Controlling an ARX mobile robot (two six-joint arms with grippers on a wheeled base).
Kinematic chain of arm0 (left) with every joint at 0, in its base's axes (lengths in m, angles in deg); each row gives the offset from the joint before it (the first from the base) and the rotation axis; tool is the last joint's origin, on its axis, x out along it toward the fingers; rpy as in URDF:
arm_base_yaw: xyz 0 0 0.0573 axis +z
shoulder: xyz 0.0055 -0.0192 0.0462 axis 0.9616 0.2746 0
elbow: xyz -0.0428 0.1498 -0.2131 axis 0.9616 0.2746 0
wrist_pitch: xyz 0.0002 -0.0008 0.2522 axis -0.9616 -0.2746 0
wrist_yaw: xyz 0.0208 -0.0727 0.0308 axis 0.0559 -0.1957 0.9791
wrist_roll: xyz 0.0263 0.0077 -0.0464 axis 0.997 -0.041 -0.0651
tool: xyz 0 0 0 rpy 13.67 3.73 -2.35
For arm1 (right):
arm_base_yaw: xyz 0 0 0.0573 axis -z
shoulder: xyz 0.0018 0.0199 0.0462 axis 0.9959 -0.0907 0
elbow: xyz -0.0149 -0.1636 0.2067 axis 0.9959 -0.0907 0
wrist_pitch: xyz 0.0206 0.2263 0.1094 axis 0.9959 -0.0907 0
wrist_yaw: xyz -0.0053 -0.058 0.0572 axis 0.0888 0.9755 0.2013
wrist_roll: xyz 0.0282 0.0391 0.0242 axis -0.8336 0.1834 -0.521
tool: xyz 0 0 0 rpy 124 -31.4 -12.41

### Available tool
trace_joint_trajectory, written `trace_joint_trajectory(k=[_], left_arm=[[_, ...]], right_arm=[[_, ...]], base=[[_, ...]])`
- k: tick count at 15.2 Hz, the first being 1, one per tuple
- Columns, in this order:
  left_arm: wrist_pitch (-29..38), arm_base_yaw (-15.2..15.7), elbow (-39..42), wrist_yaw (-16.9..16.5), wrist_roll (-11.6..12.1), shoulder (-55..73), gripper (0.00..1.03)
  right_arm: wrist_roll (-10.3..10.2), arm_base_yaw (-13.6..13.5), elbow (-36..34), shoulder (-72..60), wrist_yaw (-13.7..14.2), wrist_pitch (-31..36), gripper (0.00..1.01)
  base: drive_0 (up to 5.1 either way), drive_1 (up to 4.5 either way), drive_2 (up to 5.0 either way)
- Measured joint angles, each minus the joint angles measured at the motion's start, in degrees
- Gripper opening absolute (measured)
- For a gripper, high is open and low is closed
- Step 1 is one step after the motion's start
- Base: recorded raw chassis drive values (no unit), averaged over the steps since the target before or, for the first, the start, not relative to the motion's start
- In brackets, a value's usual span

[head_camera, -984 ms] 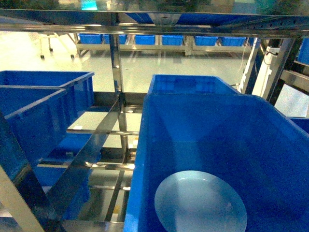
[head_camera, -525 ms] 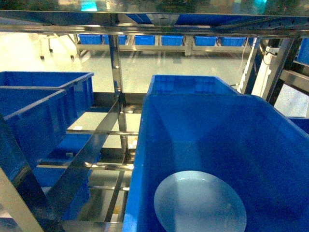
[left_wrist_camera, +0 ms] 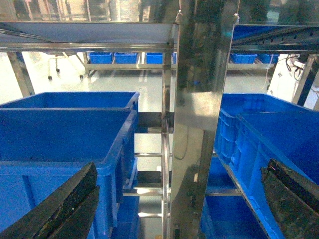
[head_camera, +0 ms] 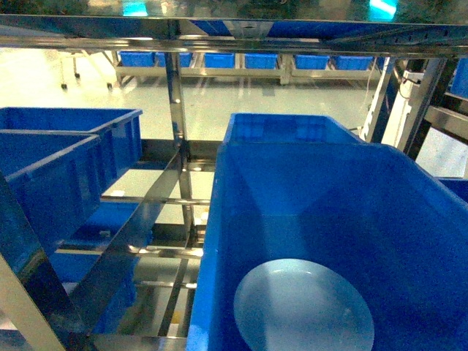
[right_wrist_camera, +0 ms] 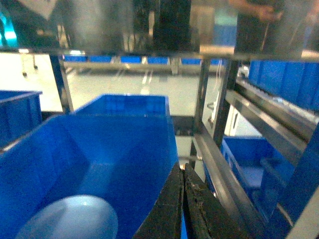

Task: Place blue tray on left shelf second layer neatly

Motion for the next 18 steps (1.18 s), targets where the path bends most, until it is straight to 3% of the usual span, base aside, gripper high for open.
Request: trace_joint_trajectory(k=[1,8,13,14,16,17,18], left_arm=[[0.0,0.0,0.0,0.0,0.0,0.0,0.98],[0.0,0.0,0.0,0.0,0.0,0.0,0.98],[0.0,0.0,0.0,0.0,0.0,0.0,0.98],[0.0,0.0,0.0,0.0,0.0,0.0,0.98],[0.0,0.0,0.0,0.0,0.0,0.0,0.98],[0.0,0.0,0.0,0.0,0.0,0.0,0.98],[0.0,0.0,0.0,0.0,0.0,0.0,0.98]], right_arm=[[0.0,0.0,-1.2,8.3,0.0,-8.4,0.02],[0.0,0.0,-2.7,10.6,0.0,-7.9,0.03],[0.0,0.0,-2.7,10.6,0.0,-7.9,0.25],[0.0,0.0,-2.7,10.6,0.0,-7.9,0.32],[0.0,0.0,-2.7,10.5,0.0,-7.9,0.58],[0.0,0.0,-2.7,10.6,0.0,-7.9,0.83],[0.0,0.0,-2.7,10.6,0.0,-7.9,0.99]], base=[[0.0,0.0,0.0],[0.0,0.0,0.0],[0.0,0.0,0.0],[0.0,0.0,0.0],[0.0,0.0,0.0],[0.0,0.0,0.0],[0.0,0.0,0.0]])
